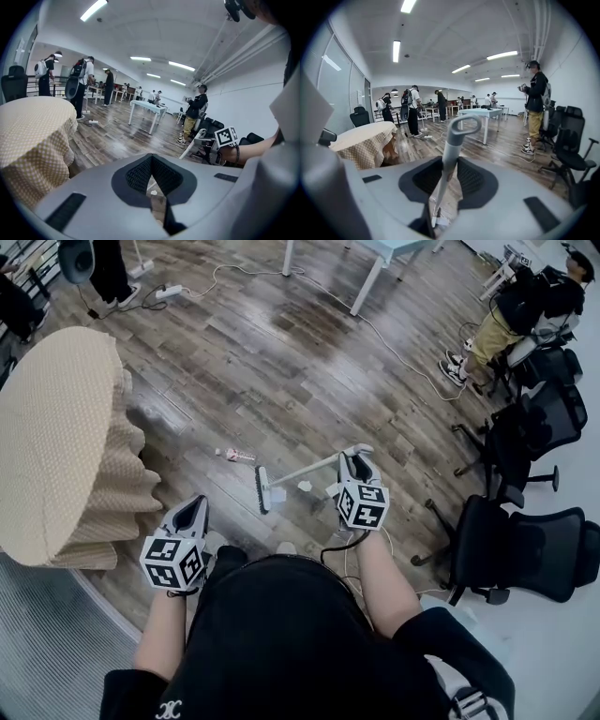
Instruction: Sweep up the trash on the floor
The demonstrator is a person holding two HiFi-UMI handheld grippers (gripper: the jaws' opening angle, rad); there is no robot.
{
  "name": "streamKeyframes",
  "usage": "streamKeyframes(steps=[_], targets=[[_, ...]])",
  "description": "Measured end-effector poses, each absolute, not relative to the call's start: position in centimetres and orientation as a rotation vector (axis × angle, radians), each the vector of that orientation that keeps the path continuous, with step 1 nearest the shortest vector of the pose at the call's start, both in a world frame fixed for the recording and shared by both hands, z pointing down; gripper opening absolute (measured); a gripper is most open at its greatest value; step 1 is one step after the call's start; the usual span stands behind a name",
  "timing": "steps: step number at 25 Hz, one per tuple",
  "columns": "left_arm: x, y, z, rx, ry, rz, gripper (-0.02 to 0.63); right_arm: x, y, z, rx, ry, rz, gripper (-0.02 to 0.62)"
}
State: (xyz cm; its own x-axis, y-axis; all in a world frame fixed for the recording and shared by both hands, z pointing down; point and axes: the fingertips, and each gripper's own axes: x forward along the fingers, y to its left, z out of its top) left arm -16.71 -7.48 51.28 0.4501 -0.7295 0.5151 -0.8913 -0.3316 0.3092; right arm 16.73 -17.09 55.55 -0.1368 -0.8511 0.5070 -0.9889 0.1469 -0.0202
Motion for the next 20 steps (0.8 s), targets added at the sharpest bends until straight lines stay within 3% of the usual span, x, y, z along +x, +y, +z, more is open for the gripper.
streamKeyframes(steps=[11, 20], targets=[[-14.0, -5.5, 51.1, 2.099, -1.446, 0.390, -0.005, 21.7, -16.0, 53.7, 1.809, -2.086, 0.462, 0.102], [-12.1, -5.1, 51.1, 2.081, -1.486, 0.374, -0.005, 14.8, -16.7, 52.3, 1.559, -2.306, 0.367, 0.100]])
